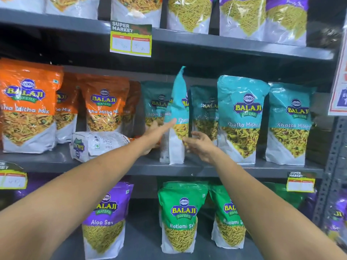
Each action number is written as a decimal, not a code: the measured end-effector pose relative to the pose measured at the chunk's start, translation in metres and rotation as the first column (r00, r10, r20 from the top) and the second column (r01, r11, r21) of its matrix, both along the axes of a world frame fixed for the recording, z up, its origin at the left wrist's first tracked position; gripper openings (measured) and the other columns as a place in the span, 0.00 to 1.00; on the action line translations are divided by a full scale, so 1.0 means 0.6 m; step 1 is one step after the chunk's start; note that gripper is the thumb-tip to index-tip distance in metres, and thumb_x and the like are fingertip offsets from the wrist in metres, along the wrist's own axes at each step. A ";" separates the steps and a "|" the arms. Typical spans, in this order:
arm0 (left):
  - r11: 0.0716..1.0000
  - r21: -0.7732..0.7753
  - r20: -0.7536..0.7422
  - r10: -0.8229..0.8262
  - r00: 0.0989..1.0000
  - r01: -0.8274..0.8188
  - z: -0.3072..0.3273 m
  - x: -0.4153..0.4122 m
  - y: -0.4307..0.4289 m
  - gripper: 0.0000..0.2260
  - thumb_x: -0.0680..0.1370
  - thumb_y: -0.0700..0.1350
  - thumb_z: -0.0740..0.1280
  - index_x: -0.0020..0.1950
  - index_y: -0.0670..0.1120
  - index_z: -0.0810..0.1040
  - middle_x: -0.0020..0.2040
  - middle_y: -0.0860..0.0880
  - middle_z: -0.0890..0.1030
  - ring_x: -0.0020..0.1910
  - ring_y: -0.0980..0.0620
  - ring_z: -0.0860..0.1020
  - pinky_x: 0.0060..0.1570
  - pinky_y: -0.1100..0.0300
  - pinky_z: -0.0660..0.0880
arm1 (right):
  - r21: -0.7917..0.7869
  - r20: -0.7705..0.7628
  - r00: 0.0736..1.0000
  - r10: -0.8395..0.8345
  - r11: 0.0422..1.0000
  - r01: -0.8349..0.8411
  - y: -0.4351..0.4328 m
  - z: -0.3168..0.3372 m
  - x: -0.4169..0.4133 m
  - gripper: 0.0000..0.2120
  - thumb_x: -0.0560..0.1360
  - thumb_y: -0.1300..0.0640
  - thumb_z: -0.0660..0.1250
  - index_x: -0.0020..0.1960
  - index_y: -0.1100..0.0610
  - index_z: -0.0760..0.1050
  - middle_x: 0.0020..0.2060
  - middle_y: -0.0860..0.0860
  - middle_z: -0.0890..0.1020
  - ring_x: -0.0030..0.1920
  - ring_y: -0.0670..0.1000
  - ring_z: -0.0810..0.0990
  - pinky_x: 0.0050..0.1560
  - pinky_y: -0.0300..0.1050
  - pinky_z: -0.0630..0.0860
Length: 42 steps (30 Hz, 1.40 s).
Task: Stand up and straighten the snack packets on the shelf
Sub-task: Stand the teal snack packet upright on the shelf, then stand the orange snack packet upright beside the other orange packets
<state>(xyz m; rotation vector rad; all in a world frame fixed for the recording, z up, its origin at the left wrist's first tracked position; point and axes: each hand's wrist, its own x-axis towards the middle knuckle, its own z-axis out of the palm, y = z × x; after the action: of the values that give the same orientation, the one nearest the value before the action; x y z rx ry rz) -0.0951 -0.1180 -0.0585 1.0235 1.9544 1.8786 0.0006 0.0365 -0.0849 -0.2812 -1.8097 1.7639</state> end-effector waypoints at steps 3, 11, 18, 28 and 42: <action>0.999 0.037 -0.109 0.000 0.994 0.004 -0.006 -0.005 -0.002 0.36 0.58 0.63 0.76 0.63 0.52 0.74 0.62 0.51 0.80 0.61 0.51 0.77 0.67 0.49 0.69 | 0.168 0.039 0.997 -0.070 0.984 0.062 0.000 0.000 -0.005 0.32 0.65 0.58 0.78 0.64 0.59 0.67 0.40 0.49 0.79 0.38 0.44 0.79 0.33 0.34 0.75; 0.983 0.012 0.006 -0.182 0.983 0.182 0.009 -0.040 -0.021 0.10 0.73 0.43 0.70 0.53 0.50 0.77 0.64 0.47 0.79 0.63 0.51 0.76 0.66 0.56 0.68 | -0.060 -0.044 0.992 0.120 0.991 -0.122 0.027 -0.003 -0.028 0.38 0.67 0.63 0.72 0.71 0.51 0.57 0.60 0.54 0.77 0.60 0.58 0.76 0.61 0.58 0.72; 0.974 -0.123 0.108 -0.178 0.978 0.191 0.022 -0.057 -0.039 0.16 0.76 0.47 0.67 0.63 0.49 0.69 0.69 0.49 0.73 0.57 0.57 0.75 0.59 0.55 0.70 | 0.138 -0.021 0.999 0.028 0.990 -0.025 0.014 -0.006 -0.028 0.57 0.41 0.43 0.83 0.64 0.53 0.63 0.60 0.55 0.78 0.57 0.55 0.80 0.59 0.56 0.77; 0.515 -0.529 -0.678 0.222 0.701 -0.675 0.104 -0.152 -0.223 0.29 0.75 0.57 0.65 0.67 0.36 0.71 0.69 0.37 0.72 0.67 0.39 0.71 0.65 0.51 0.70 | 0.654 -0.506 0.688 -0.520 0.290 0.699 -0.151 0.041 -0.022 0.22 0.68 0.37 0.66 0.48 0.55 0.68 0.42 0.54 0.77 0.45 0.59 0.76 0.38 0.45 0.65; 0.497 -0.866 -0.081 -0.029 0.996 -0.057 0.090 -0.231 -0.290 0.24 0.64 0.64 0.73 0.45 0.45 0.77 0.43 0.48 0.76 0.44 0.47 0.78 0.43 0.57 0.77 | 0.058 0.530 0.848 0.001 0.998 -0.038 -0.362 0.054 -0.142 0.13 0.74 0.49 0.67 0.44 0.59 0.74 0.37 0.56 0.81 0.32 0.52 0.80 0.44 0.52 0.81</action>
<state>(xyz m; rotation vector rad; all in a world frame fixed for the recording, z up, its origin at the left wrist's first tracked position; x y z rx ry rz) -0.2337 -0.2922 -0.0047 0.7192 2.4788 0.5630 -0.0845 -0.1806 -0.0527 -0.7939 -2.2493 1.7453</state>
